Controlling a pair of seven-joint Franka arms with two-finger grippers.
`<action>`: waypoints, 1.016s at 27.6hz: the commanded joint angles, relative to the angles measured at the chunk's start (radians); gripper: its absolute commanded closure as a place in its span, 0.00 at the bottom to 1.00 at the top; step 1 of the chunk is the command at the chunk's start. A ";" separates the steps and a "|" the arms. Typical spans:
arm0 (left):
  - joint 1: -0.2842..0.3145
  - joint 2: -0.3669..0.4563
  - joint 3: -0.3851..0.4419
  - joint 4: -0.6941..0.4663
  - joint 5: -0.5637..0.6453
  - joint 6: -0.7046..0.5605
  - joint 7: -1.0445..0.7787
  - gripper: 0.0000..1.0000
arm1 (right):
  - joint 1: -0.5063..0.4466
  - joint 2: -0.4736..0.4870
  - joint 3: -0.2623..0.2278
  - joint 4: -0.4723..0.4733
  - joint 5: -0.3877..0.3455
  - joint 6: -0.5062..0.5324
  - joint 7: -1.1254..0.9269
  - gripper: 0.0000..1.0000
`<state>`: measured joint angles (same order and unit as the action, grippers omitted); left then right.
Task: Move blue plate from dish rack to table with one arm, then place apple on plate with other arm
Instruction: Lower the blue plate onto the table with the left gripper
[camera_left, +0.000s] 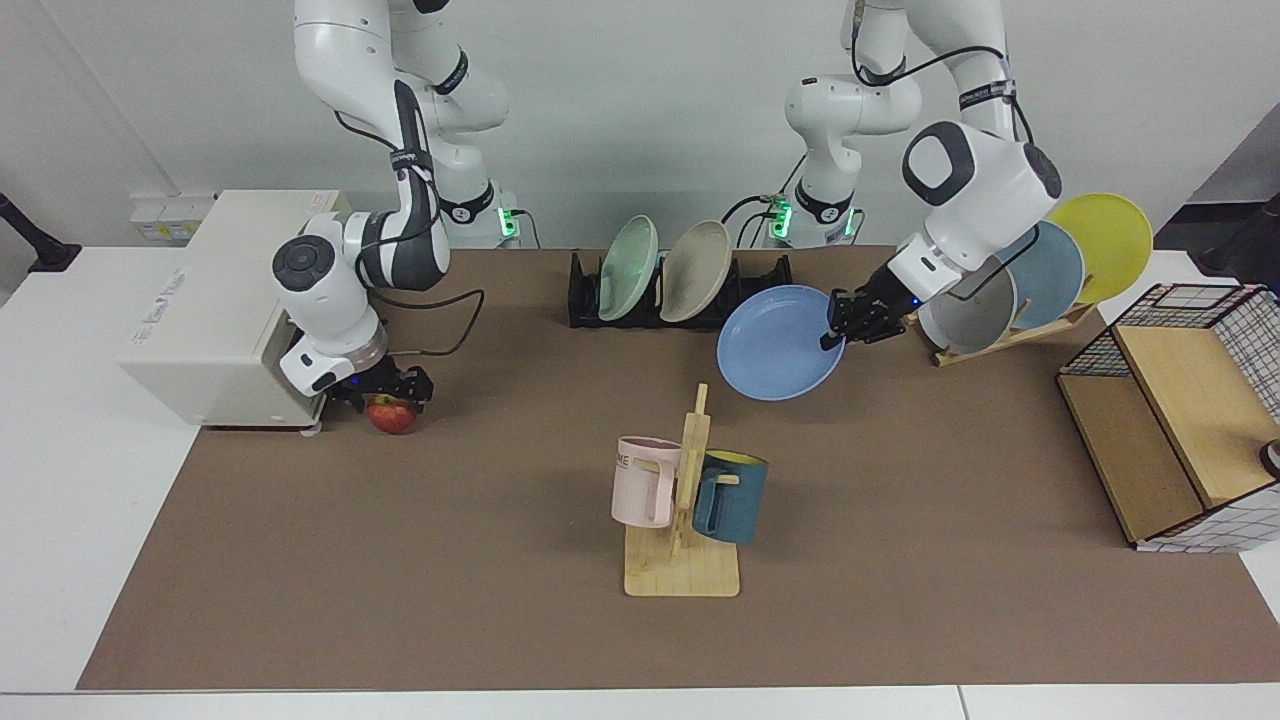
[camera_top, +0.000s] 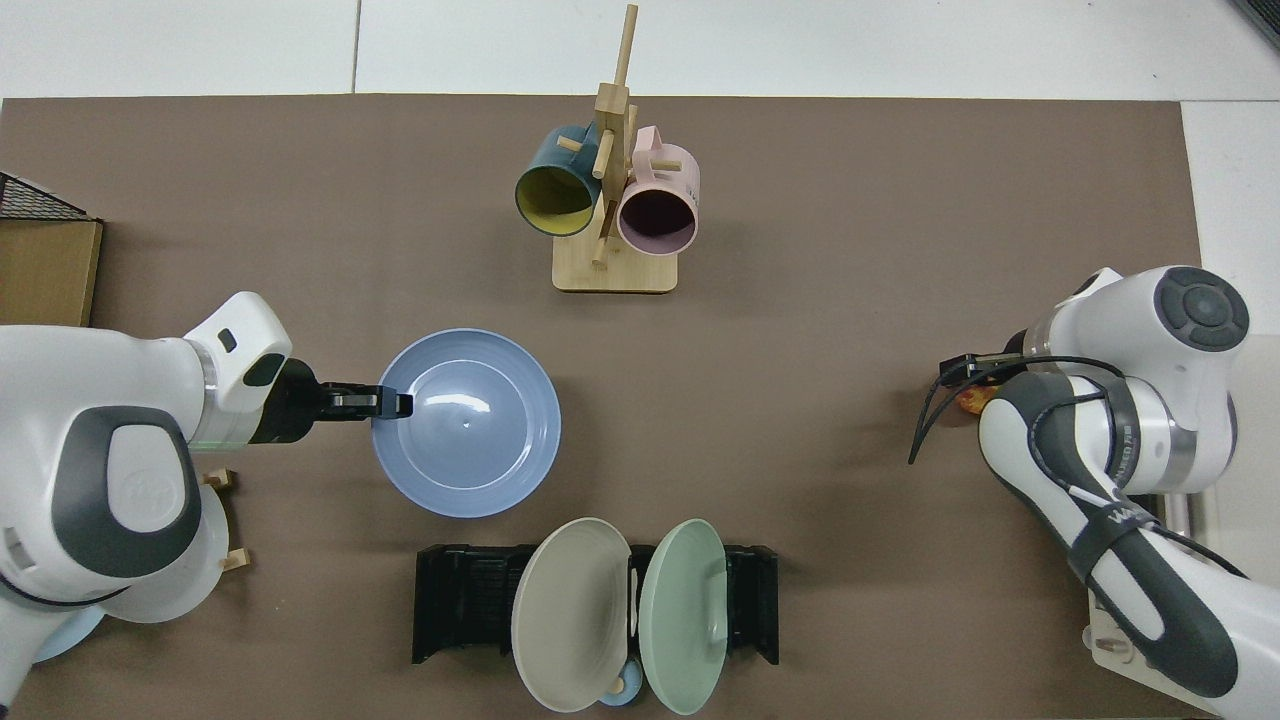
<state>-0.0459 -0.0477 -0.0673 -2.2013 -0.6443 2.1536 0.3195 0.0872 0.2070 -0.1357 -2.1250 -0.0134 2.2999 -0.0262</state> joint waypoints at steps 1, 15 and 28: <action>-0.003 0.095 -0.069 -0.017 -0.112 0.166 0.079 1.00 | -0.014 0.022 0.007 -0.015 -0.010 0.029 -0.018 0.29; -0.029 0.164 -0.158 -0.012 -0.087 0.350 0.075 0.38 | 0.002 -0.061 0.007 0.013 -0.010 -0.055 0.000 1.00; -0.043 0.143 -0.144 -0.006 -0.026 0.351 0.001 0.16 | 0.002 -0.165 0.022 0.241 -0.011 -0.350 -0.018 1.00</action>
<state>-0.0733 0.1166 -0.2303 -2.2147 -0.7269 2.4999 0.3784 0.0902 0.0837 -0.1214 -1.9298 -0.0237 2.0159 -0.0325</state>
